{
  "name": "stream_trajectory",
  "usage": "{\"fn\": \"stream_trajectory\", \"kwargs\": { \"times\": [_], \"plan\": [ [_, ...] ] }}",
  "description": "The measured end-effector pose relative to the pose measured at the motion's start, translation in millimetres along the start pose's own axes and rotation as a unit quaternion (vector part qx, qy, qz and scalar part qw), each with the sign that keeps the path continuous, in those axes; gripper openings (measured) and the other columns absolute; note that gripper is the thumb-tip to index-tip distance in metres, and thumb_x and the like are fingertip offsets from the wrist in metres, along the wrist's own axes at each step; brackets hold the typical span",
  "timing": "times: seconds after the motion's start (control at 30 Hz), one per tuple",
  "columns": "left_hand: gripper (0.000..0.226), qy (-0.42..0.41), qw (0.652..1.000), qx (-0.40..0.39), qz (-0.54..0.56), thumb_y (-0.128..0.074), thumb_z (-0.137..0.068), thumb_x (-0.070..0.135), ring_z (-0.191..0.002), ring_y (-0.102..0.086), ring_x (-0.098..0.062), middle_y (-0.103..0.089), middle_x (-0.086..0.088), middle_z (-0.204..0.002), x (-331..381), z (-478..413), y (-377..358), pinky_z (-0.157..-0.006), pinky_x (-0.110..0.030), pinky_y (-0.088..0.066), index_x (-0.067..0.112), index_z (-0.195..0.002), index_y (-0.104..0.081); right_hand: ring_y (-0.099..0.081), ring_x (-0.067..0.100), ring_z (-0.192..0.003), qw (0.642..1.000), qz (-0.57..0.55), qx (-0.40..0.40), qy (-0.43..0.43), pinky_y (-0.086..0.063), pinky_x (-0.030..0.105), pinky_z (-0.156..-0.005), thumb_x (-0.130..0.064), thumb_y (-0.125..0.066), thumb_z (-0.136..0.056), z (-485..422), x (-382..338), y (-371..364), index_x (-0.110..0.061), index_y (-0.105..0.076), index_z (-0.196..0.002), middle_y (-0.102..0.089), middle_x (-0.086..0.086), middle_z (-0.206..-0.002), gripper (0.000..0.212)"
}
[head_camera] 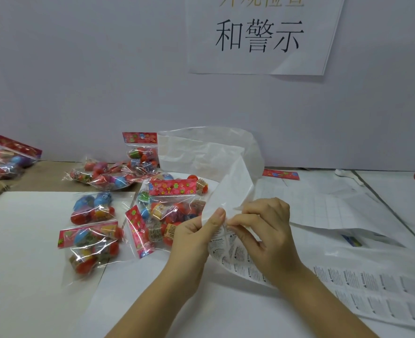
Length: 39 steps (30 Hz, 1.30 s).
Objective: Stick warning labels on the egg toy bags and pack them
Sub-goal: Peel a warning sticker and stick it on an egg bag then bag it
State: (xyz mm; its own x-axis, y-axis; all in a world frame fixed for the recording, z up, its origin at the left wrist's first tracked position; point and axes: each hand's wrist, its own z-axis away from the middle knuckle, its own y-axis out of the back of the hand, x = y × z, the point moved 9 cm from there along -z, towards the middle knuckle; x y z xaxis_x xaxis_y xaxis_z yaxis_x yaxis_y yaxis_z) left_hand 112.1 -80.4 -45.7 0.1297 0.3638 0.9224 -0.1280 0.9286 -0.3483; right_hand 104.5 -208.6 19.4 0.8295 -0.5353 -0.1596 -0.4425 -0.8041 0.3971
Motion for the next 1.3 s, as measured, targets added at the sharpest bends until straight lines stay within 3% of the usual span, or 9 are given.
{"fn": "stream_trajectory", "kwargs": {
  "times": [0.17,0.3,0.47,0.67,0.9,1.0,1.1,1.23,1.3],
  "plan": [
    [0.035,0.013,1.000,0.001,0.014,-0.068,-0.076,0.031,-0.078,-0.071,-0.028,-0.074,-0.023,-0.092,-4,-2,2,-0.070,-0.033,-0.059,-0.001,-0.086,-0.076,-0.055,0.015,-0.090,0.998,0.045,0.017,0.044,-0.039,0.040,-0.088,-0.025,-0.064,-0.091,1,-8,4,-0.024,-0.060,-0.093,-0.064,-0.002,-0.084,0.004],
    [0.033,0.006,1.000,-0.007,0.011,-0.068,-0.076,0.032,-0.078,-0.070,-0.028,-0.074,-0.022,-0.092,-4,-3,0,-0.071,-0.034,-0.057,0.002,-0.087,-0.077,-0.054,0.014,-0.094,0.998,0.050,0.008,0.044,-0.037,0.042,-0.092,-0.028,-0.064,-0.091,0,-7,6,-0.026,-0.058,-0.096,-0.052,-0.006,-0.098,0.008],
    [0.034,0.002,1.000,-0.015,0.021,-0.068,-0.077,0.032,-0.080,-0.070,-0.026,-0.074,-0.020,-0.095,-6,-4,0,-0.069,-0.029,-0.058,0.003,-0.092,-0.077,-0.056,0.013,-0.101,0.997,0.063,-0.002,0.037,-0.031,0.045,-0.098,-0.024,-0.067,-0.084,-3,-5,5,-0.029,-0.058,-0.097,-0.053,-0.006,-0.106,0.016],
    [0.033,0.005,0.999,-0.021,0.048,-0.068,-0.077,0.032,-0.079,-0.072,-0.026,-0.074,-0.019,-0.095,-8,-5,0,-0.066,-0.029,-0.058,0.003,-0.091,-0.078,-0.060,0.012,-0.100,0.995,0.065,0.003,0.080,-0.028,0.041,-0.095,-0.019,-0.068,-0.084,-5,-13,9,-0.029,-0.058,-0.090,-0.070,-0.007,-0.089,0.016],
    [0.043,0.023,0.997,-0.017,0.065,-0.070,-0.075,0.035,-0.081,-0.070,-0.027,-0.073,-0.021,-0.097,-14,-5,-1,-0.071,-0.033,-0.059,-0.002,-0.098,-0.074,-0.061,0.013,-0.092,0.993,0.051,-0.036,0.100,-0.031,0.040,-0.093,-0.019,-0.074,-0.082,-11,-13,12,-0.027,-0.059,-0.092,-0.071,-0.006,-0.085,0.019],
    [0.038,0.024,0.997,-0.018,0.068,-0.067,-0.079,0.034,-0.082,-0.071,-0.026,-0.073,-0.019,-0.098,-12,-6,-3,-0.070,-0.032,-0.059,0.001,-0.096,-0.075,-0.061,0.015,-0.087,0.993,0.025,-0.057,0.098,-0.039,0.039,-0.089,-0.015,-0.074,-0.081,-19,-16,14,-0.021,-0.070,-0.087,-0.071,-0.003,-0.082,0.009],
    [0.039,0.017,0.996,-0.026,0.078,-0.062,-0.084,0.031,-0.086,-0.072,-0.025,-0.073,-0.020,-0.103,-11,-8,-3,-0.071,-0.029,-0.058,-0.001,-0.103,-0.073,-0.060,0.015,-0.086,0.995,-0.070,-0.054,0.038,-0.047,0.032,-0.081,-0.010,-0.071,-0.082,-26,-13,19,-0.015,-0.072,-0.089,-0.068,-0.001,-0.085,0.009],
    [0.038,0.020,0.994,-0.101,-0.022,-0.045,-0.101,0.023,-0.115,-0.062,-0.036,-0.065,-0.023,-0.123,-15,0,-21,-0.101,-0.040,-0.050,-0.003,-0.126,-0.059,-0.059,0.009,-0.101,0.958,-0.233,-0.034,-0.164,-0.050,0.020,-0.089,-0.023,-0.066,-0.081,-19,14,15,-0.045,-0.048,-0.118,-0.055,-0.022,-0.108,0.047],
    [0.037,0.045,0.990,-0.120,-0.067,-0.042,-0.104,0.022,-0.119,-0.060,-0.035,-0.065,-0.022,-0.124,-22,3,-27,-0.106,-0.042,-0.047,-0.003,-0.127,-0.058,-0.055,0.009,-0.108,0.952,-0.245,-0.062,-0.173,-0.047,0.017,-0.094,-0.019,-0.069,-0.079,-12,13,6,-0.051,-0.032,-0.132,-0.048,-0.025,-0.115,0.072]
  ]
}}
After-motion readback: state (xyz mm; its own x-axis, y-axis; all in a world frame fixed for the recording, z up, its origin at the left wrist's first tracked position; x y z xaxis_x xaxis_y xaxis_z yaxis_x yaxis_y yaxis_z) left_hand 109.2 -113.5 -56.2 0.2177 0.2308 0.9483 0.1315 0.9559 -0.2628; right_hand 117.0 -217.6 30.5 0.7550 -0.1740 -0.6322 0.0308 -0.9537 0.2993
